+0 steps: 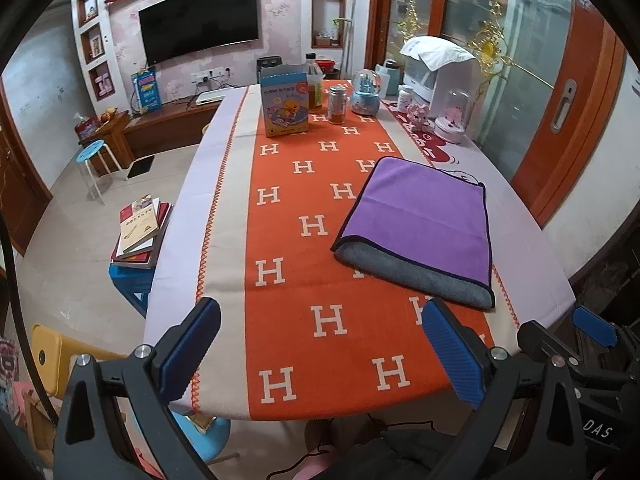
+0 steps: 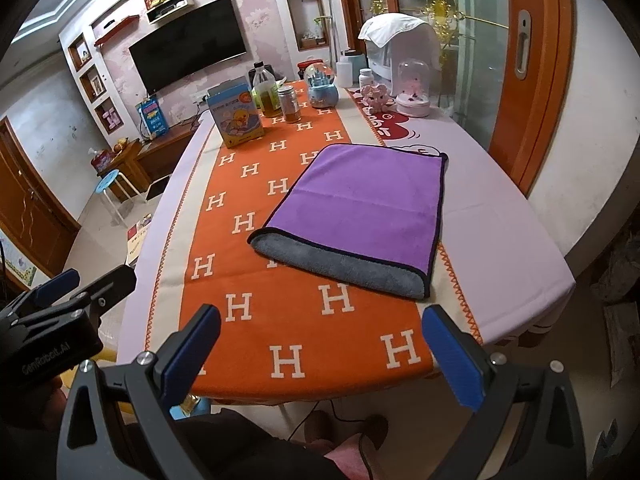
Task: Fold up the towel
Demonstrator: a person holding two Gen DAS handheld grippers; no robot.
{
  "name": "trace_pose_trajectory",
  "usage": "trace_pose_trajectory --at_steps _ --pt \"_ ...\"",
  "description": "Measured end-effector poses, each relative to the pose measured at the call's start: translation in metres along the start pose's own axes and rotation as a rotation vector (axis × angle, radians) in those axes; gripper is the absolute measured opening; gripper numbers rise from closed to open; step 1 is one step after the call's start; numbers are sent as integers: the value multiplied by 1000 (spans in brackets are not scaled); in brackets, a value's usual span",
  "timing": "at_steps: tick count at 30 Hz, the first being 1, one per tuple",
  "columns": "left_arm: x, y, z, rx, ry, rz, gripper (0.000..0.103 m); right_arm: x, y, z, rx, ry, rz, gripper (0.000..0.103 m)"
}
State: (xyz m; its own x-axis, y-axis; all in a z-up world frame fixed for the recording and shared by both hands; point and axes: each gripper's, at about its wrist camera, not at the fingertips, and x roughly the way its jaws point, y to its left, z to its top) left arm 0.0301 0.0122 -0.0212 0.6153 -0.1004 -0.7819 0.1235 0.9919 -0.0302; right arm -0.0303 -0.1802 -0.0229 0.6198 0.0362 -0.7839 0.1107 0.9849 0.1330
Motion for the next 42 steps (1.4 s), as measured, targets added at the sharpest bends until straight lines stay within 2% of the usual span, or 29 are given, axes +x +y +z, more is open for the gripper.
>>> trace_pose_trajectory --at_steps 12,24,29,34,42 --pt "17 2 3 105 39 -57 101 2 4 -15 105 24 -29 101" --pt "49 -15 24 195 77 -71 101 28 -36 -3 230 38 -56 101" --pt "73 -20 40 204 118 -87 101 48 -57 12 234 43 -67 101" --pt "107 -24 60 248 134 -70 101 74 -77 24 262 71 -71 100" --pt "160 -27 82 261 182 -135 101 117 -97 35 256 147 -70 96"
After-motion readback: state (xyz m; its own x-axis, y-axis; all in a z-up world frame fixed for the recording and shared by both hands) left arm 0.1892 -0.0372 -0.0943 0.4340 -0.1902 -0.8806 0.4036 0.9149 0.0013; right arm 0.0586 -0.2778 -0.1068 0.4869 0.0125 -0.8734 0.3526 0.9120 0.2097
